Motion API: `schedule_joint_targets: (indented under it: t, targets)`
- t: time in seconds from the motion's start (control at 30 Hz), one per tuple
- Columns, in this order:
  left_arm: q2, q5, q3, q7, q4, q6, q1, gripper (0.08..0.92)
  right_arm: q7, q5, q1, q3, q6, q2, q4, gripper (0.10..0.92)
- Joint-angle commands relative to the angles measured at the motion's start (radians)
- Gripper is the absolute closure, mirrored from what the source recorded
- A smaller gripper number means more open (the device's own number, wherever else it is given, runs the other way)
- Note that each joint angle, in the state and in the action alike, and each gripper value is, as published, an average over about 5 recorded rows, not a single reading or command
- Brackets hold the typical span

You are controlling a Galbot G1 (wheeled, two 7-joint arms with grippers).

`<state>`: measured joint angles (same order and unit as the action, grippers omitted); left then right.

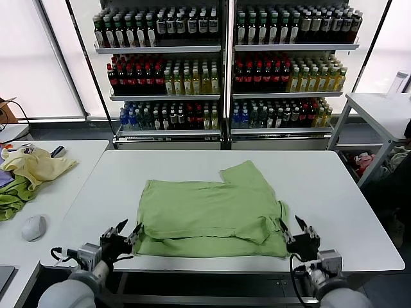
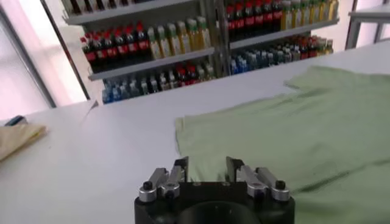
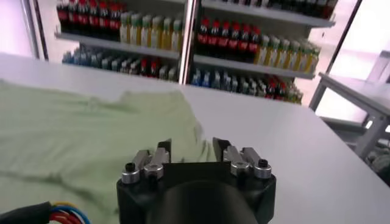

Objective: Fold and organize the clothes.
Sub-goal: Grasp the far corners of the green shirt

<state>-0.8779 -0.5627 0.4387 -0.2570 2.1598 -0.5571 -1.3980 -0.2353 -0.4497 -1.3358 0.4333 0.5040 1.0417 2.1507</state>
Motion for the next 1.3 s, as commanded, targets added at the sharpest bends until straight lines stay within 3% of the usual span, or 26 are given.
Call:
schedule_joint_targets:
  t: [0.03,0.2,0.33,0.57,0.83,1.3]
  targets:
    - [0.032,-0.1,-0.155,-0.022,-0.253,0.018,0.401,0.41,-0.021,-0.12,0.461,-0.176,0.048,-0.007,-0.287,0.308]
    - [-0.001,-0.095,-0.309,-0.024,-0.462,0.012,0.611,0.271,-0.025,-0.127,0.65,-0.282,0.072,0.038,-0.521,0.212]
    - [-0.039,-0.101,-0.391,-0.02,-0.597,0.001,0.716,0.19,-0.018,-0.103,0.764,-0.344,0.074,0.073,-0.675,0.203]
    - [-0.105,-0.101,-0.492,-0.012,-0.761,-0.008,0.846,0.177,0.0,-0.122,0.899,-0.411,0.074,0.132,-0.876,0.202]
    - [-0.143,-0.118,-0.518,-0.007,-0.881,-0.011,0.88,0.177,0.024,-0.159,0.936,-0.433,0.069,0.169,-1.001,0.203]
    - [-0.153,-0.128,-0.51,0.005,-0.875,-0.025,0.836,0.177,0.041,-0.144,0.929,-0.438,0.064,0.211,-1.115,0.203]
